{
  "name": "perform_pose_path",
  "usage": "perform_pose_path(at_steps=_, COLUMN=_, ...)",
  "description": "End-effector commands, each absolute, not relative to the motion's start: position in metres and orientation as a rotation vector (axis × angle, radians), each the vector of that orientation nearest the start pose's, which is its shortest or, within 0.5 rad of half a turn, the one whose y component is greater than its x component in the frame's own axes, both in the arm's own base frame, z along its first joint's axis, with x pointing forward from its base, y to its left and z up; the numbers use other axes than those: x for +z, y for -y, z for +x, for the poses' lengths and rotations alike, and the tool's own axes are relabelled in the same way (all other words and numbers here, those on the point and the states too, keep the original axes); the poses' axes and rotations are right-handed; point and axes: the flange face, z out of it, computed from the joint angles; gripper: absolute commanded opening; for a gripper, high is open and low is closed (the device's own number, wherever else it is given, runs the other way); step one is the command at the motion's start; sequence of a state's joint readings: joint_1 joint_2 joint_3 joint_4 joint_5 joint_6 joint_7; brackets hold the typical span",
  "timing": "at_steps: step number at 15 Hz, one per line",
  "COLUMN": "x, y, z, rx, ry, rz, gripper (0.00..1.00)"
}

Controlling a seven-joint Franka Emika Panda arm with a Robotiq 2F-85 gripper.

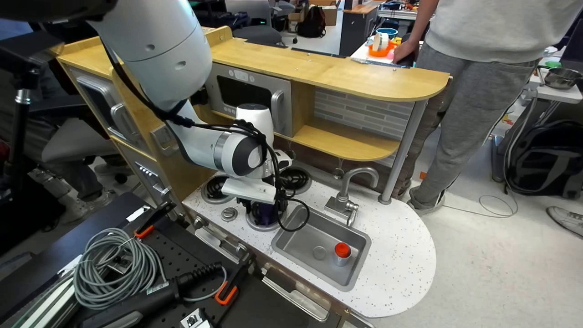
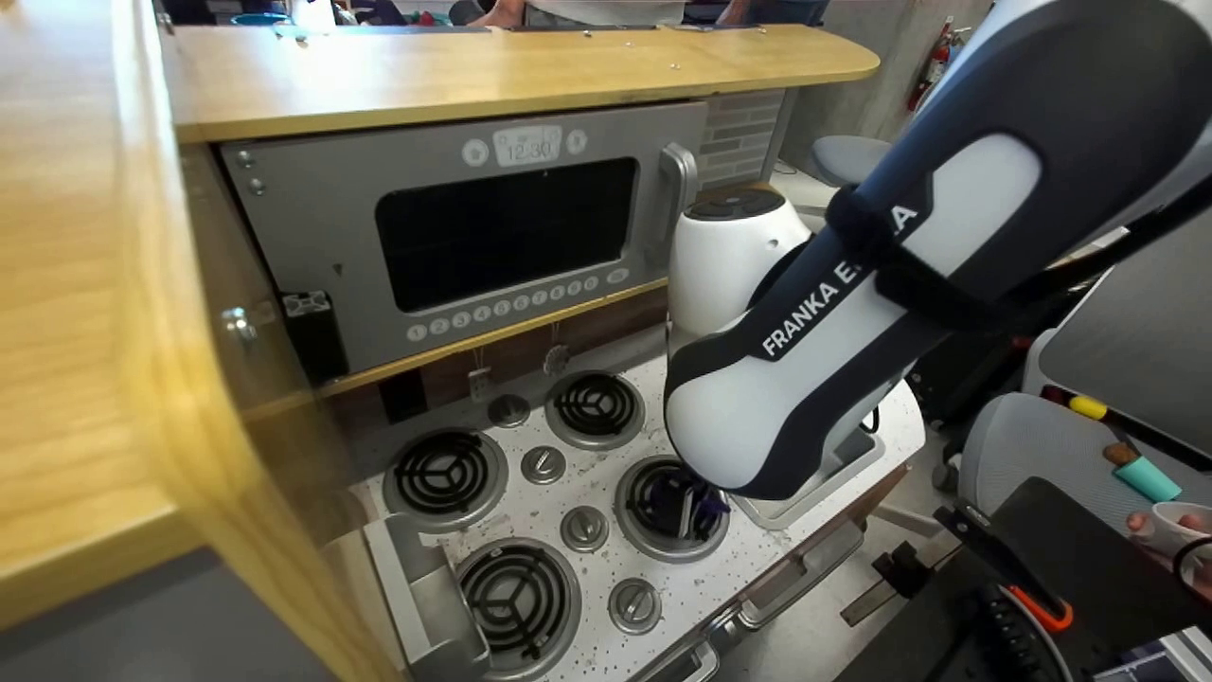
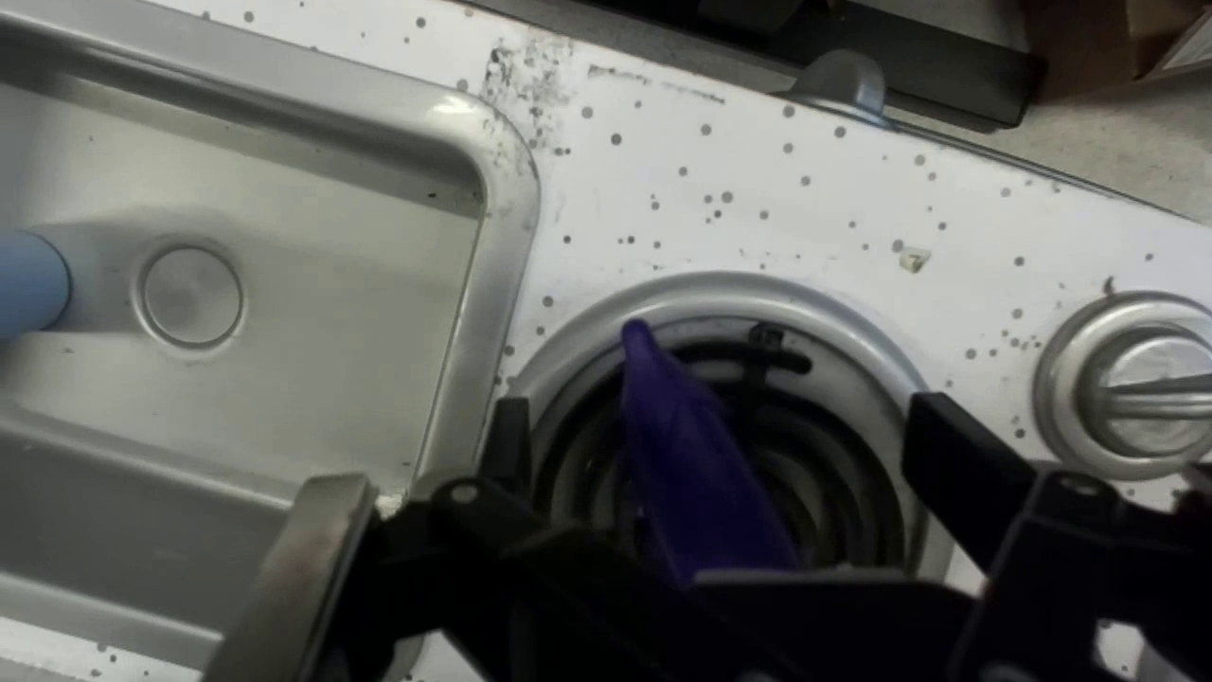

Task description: Pick the eggplant on the stove and put it on the counter

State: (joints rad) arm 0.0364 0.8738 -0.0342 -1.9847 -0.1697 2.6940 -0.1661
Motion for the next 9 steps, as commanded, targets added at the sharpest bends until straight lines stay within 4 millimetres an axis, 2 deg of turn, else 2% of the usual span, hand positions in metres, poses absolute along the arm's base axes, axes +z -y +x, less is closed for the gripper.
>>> perform_pose_path(at_steps=1, x=0.0024, y=-0.0114, z=0.5629, rx=0.305, ry=0.53, rz=-3.154, gripper=1.0)
perform_pose_path(at_steps=2, x=0.0022, y=-0.0127, z=0.5637, rx=0.306, ry=0.533, rz=-3.153, gripper=1.0)
perform_pose_path(at_steps=3, x=0.0017, y=-0.0143, z=0.5643, rx=0.309, ry=0.535, rz=-3.15, gripper=0.89)
perform_pose_path(at_steps=4, x=0.0008, y=-0.0157, z=0.565, rx=0.308, ry=0.543, rz=-3.151, gripper=0.74)
perform_pose_path(at_steps=9, x=-0.0015, y=-0.0186, z=0.5707, rx=0.284, ry=0.574, rz=-3.155, gripper=0.35)
